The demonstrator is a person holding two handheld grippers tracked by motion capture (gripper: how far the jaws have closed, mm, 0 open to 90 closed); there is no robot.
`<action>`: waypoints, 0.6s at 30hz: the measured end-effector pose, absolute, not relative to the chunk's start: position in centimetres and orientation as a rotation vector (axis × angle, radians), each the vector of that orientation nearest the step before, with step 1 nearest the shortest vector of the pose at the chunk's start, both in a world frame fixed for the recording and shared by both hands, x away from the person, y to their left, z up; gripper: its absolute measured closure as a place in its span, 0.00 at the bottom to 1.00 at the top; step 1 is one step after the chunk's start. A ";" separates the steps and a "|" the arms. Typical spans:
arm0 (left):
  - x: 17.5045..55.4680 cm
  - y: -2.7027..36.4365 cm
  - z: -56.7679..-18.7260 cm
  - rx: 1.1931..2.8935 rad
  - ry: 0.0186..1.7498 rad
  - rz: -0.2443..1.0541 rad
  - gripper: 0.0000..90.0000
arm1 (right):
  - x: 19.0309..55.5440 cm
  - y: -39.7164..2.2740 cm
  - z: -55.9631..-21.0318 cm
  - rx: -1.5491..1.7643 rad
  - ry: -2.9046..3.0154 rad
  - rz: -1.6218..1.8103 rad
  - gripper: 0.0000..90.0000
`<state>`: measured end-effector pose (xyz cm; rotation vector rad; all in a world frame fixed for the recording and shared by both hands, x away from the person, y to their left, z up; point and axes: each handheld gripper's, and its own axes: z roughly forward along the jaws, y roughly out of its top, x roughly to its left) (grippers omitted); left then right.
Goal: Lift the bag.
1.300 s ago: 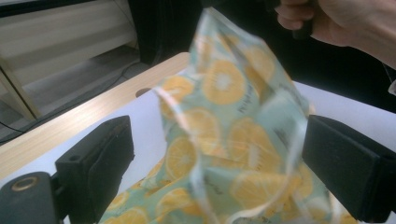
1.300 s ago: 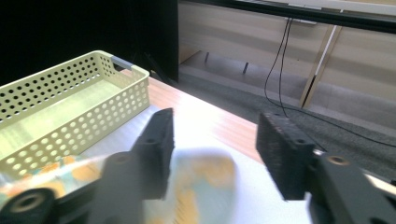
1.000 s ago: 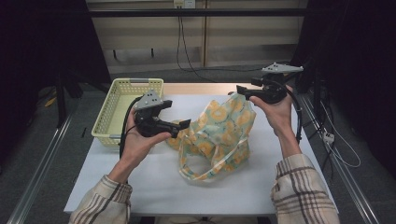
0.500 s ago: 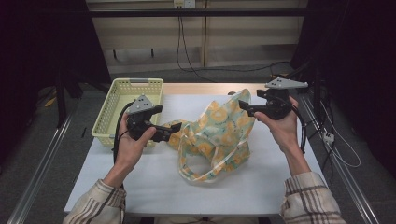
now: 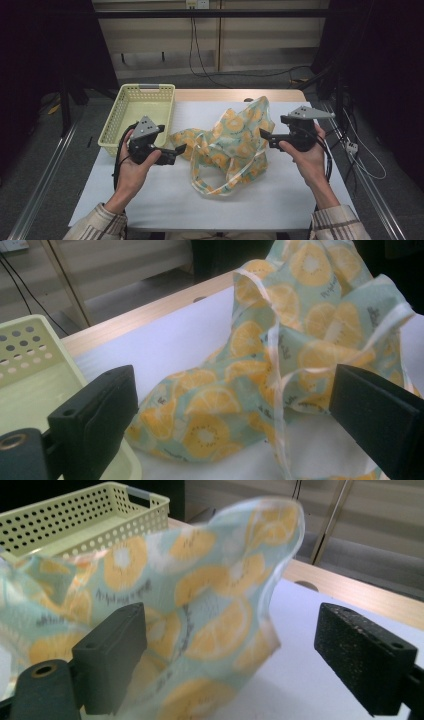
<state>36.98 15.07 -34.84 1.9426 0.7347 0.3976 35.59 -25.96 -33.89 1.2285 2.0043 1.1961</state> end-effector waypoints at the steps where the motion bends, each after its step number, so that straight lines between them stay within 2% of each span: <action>1: 36.7 15.2 -35.1 1.945 0.738 0.391 0.06 | 35.3 -26.0 -34.3 1.235 2.007 1.179 0.15; 8: 35.4 16.2 -37.2 1.958 0.755 0.402 0.06 | 32.9 -26.3 -37.3 1.287 2.053 1.144 0.14; 18: 33.3 17.8 -39.1 1.973 0.820 0.407 0.06 | 30.2 -26.8 -39.5 1.318 2.053 1.157 0.14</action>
